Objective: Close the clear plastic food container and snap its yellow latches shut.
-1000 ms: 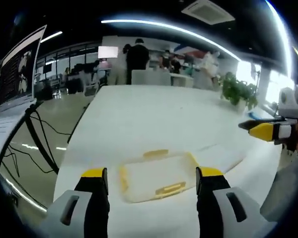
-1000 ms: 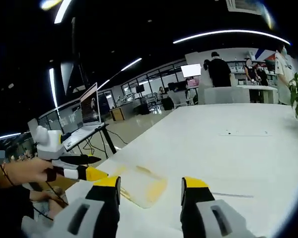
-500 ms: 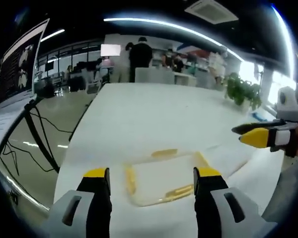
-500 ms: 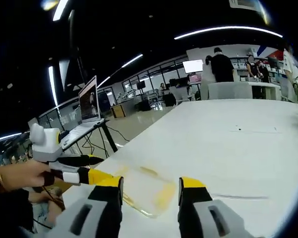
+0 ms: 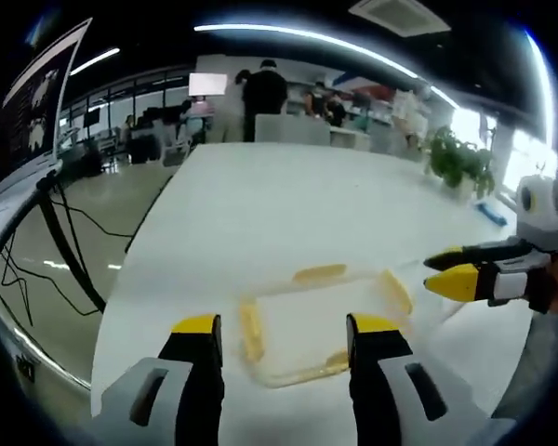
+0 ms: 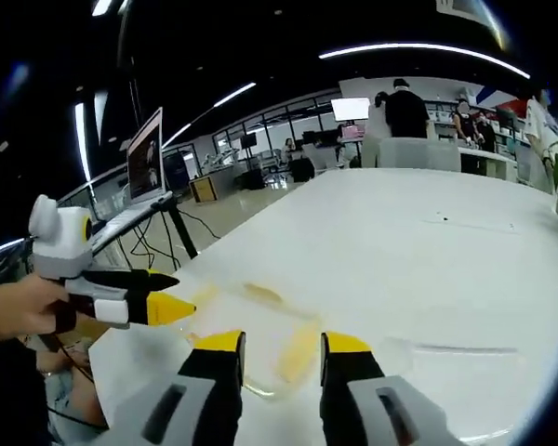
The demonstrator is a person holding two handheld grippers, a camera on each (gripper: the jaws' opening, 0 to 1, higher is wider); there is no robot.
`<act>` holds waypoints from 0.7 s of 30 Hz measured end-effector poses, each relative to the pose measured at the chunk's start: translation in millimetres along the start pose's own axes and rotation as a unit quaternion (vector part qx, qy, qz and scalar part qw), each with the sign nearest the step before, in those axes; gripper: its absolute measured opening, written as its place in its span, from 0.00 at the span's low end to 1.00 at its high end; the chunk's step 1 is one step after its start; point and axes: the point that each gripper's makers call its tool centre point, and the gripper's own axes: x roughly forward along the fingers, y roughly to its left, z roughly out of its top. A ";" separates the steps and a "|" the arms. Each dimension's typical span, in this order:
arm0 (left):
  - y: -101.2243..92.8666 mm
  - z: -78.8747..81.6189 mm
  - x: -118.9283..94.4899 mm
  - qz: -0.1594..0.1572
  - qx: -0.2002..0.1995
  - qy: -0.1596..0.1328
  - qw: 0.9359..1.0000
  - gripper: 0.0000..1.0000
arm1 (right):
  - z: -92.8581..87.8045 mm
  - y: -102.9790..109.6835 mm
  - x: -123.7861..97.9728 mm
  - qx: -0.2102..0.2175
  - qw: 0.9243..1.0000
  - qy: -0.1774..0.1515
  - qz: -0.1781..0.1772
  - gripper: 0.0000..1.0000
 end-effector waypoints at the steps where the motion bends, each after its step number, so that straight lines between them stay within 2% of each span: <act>1: 0.0 -1.0 1.2 0.000 0.000 0.002 1.000 0.49 | -1.7 -0.4 1.2 0.000 1.000 0.002 -0.001 0.29; 4: 2.1 -4.5 4.7 0.005 -0.003 0.008 1.000 0.46 | -8.2 -2.7 5.1 0.003 1.000 0.011 -0.004 0.27; 7: 9.7 -11.9 6.7 0.030 -0.025 0.023 0.999 0.41 | -10.2 -1.0 9.2 0.016 1.000 0.009 0.006 0.25; 10: 11.9 -14.4 9.1 0.036 -0.027 0.024 0.999 0.36 | -13.0 -2.4 11.5 0.015 1.000 0.014 -0.002 0.24; 21: 15.8 -20.0 21.5 0.039 -0.005 0.029 0.999 0.26 | -21.5 -7.2 21.1 0.015 0.999 0.032 -0.019 0.21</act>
